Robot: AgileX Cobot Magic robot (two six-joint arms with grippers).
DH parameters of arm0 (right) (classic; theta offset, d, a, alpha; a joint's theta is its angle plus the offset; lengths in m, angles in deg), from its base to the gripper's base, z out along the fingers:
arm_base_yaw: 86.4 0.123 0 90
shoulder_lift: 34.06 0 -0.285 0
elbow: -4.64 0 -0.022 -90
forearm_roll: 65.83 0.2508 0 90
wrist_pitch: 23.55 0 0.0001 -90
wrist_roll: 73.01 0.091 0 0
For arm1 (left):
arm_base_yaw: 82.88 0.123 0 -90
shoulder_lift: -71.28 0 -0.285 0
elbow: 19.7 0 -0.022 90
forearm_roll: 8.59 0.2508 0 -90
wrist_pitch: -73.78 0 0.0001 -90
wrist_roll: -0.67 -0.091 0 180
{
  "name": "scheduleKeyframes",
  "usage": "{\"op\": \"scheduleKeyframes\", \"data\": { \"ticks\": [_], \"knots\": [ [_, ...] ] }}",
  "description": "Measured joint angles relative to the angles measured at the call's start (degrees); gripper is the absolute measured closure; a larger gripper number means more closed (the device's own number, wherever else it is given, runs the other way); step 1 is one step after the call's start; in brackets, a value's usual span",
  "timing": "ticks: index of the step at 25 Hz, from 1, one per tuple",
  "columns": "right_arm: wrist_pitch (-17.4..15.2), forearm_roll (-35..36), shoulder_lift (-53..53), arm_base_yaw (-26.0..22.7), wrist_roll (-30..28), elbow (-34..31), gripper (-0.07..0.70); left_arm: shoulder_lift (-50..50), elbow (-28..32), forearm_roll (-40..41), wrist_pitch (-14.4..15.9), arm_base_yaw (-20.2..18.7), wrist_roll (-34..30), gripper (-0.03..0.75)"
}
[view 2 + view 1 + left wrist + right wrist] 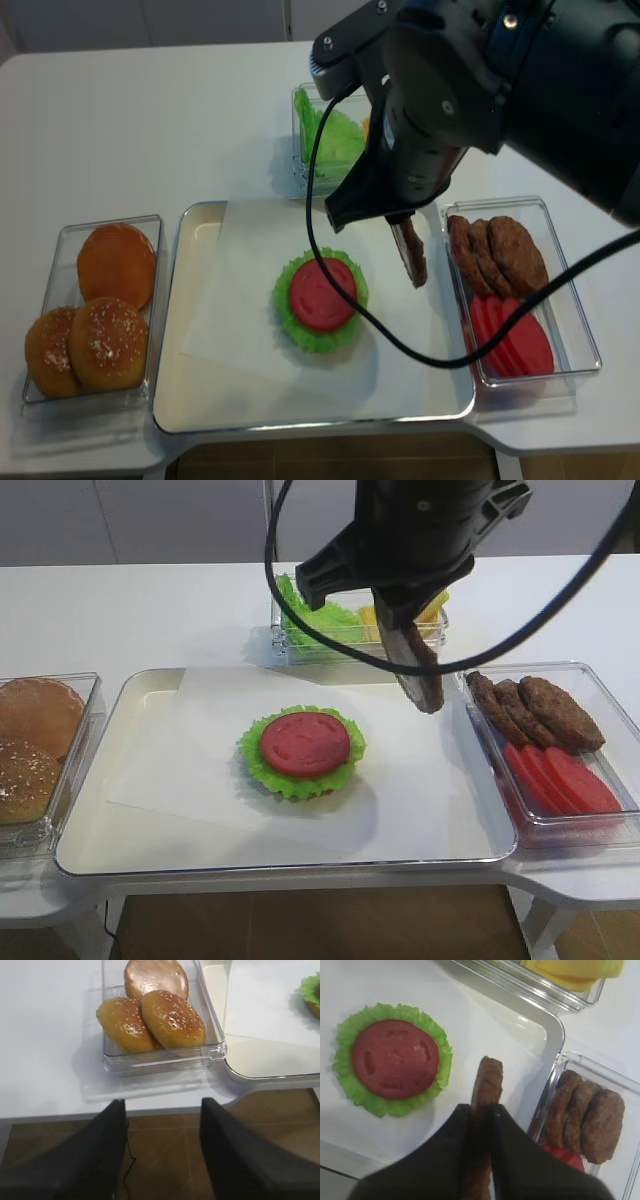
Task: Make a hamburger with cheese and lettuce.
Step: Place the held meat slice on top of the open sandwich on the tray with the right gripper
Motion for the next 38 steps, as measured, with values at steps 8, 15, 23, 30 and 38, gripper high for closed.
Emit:
{"op": "scheduleKeyframes", "data": {
  "ticks": [8,15,23,30,38],
  "knots": [
    [0.0,-2.3,-7.8,3.9,0.0,6.9,0.545,0.0,0.0,0.0,0.0,0.0,0.0,0.358],
    [0.3,-3.4,-14.2,5.1,-0.1,10.9,0.545,0.0,0.0,0.0,0.0,0.0,0.0,0.358],
    [0.3,-4.8,-15.6,5.1,-0.9,11.0,0.545,0.0,0.0,0.0,0.0,0.0,0.0,0.358],
    [0.4,-4.8,-17.9,5.1,-1.7,11.1,0.545,0.0,0.0,0.0,0.0,0.0,0.0,0.358],
    [0.6,-4.8,-18.6,5.1,-2.5,11.3,0.545,0.0,0.0,0.0,0.0,0.0,0.0,0.358]
  ]
}}
